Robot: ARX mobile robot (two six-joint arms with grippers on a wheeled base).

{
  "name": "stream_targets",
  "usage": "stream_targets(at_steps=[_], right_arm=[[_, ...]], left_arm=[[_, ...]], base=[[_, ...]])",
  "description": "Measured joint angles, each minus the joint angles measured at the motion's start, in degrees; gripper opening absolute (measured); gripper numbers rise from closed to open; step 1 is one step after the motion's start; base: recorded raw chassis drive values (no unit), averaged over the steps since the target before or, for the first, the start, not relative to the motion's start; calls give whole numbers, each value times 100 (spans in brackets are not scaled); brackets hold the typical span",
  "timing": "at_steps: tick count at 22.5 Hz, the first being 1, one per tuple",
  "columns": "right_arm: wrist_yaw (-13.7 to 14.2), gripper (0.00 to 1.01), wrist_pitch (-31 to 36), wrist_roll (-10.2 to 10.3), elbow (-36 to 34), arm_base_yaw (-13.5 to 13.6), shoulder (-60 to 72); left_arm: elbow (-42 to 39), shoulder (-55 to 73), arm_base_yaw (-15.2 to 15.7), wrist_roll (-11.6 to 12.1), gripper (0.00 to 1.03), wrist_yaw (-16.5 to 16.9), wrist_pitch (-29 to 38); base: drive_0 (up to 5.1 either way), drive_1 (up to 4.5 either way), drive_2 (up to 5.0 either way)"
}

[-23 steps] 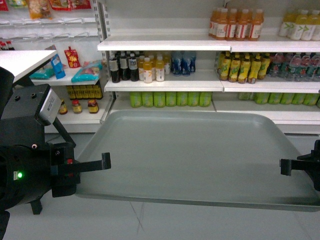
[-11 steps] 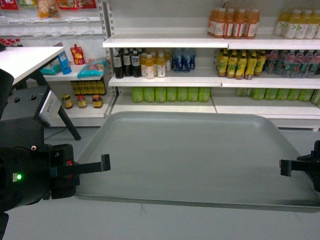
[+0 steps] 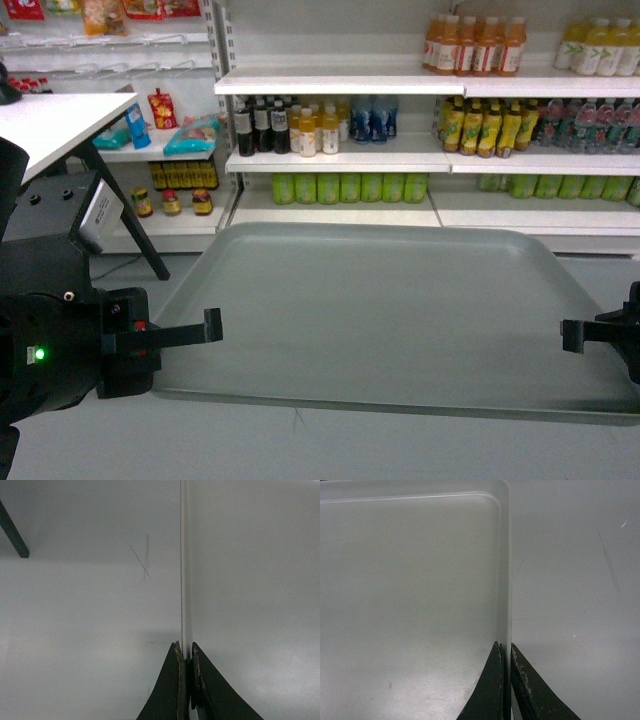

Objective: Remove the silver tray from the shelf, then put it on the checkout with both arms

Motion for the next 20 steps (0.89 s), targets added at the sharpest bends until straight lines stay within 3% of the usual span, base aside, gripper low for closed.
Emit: stream_targets(at_steps=[20], right_arm=[[2, 3, 17, 0, 0, 7, 2]], left_arm=[[7, 4, 7, 2, 3, -7, -33]], base=[[-500, 244, 244]])
